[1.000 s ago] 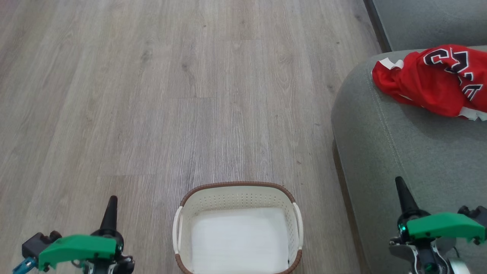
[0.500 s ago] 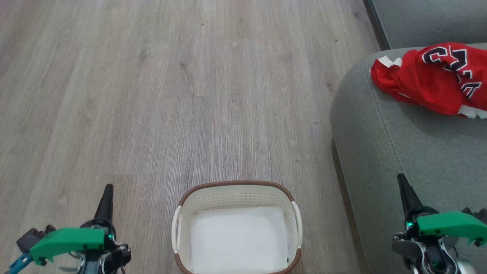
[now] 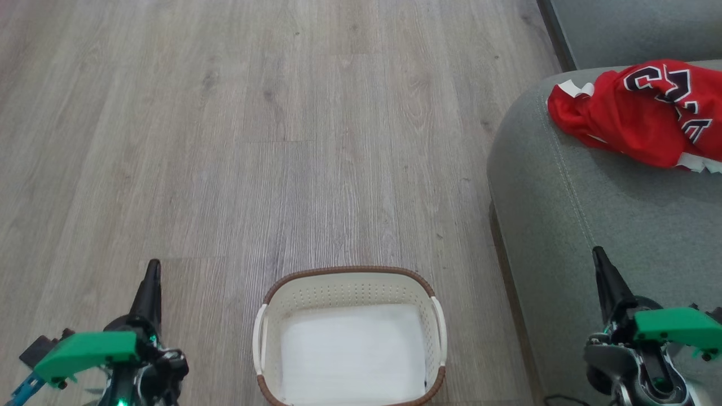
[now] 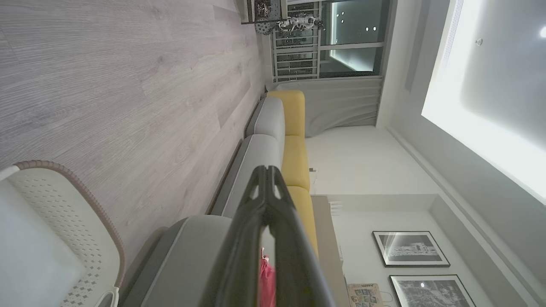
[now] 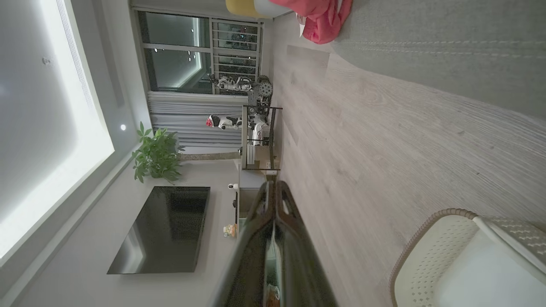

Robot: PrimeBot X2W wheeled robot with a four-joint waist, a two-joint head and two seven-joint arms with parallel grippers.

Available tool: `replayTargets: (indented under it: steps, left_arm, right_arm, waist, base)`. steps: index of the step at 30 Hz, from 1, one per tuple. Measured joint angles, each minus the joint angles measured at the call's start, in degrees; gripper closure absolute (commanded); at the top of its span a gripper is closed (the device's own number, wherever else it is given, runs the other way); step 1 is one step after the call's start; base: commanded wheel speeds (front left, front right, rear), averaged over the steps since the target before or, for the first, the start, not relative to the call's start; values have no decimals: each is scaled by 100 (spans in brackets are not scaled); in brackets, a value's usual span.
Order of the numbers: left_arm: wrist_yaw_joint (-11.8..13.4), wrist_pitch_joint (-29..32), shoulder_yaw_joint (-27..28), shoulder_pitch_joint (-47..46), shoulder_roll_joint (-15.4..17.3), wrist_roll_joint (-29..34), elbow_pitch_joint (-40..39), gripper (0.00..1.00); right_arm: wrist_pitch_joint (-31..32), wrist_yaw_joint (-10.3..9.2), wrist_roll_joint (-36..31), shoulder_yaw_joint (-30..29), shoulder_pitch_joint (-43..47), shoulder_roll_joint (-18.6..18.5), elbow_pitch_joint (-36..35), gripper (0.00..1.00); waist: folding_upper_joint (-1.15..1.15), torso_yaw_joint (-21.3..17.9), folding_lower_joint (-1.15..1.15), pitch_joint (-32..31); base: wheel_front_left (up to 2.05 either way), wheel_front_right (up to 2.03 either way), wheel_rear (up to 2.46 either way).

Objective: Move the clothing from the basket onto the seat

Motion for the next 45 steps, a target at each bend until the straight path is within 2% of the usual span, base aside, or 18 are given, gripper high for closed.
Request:
replayTargets:
  steps: [6,45]
  left_arm:
    - [-55,51,36,-63,-16,-304,0,100]
    - [-55,51,40,-87,-19,-307,-1,100]
  right_arm:
    - [89,0,331,-26,-2,0,-16,100]
    - [89,0,331,-31,-5,0,-19,100]
  waist:
    - [0,-10,0,8]
    - [0,-10,0,8]
  base:
    - [0,0,0]
    - [0,0,0]
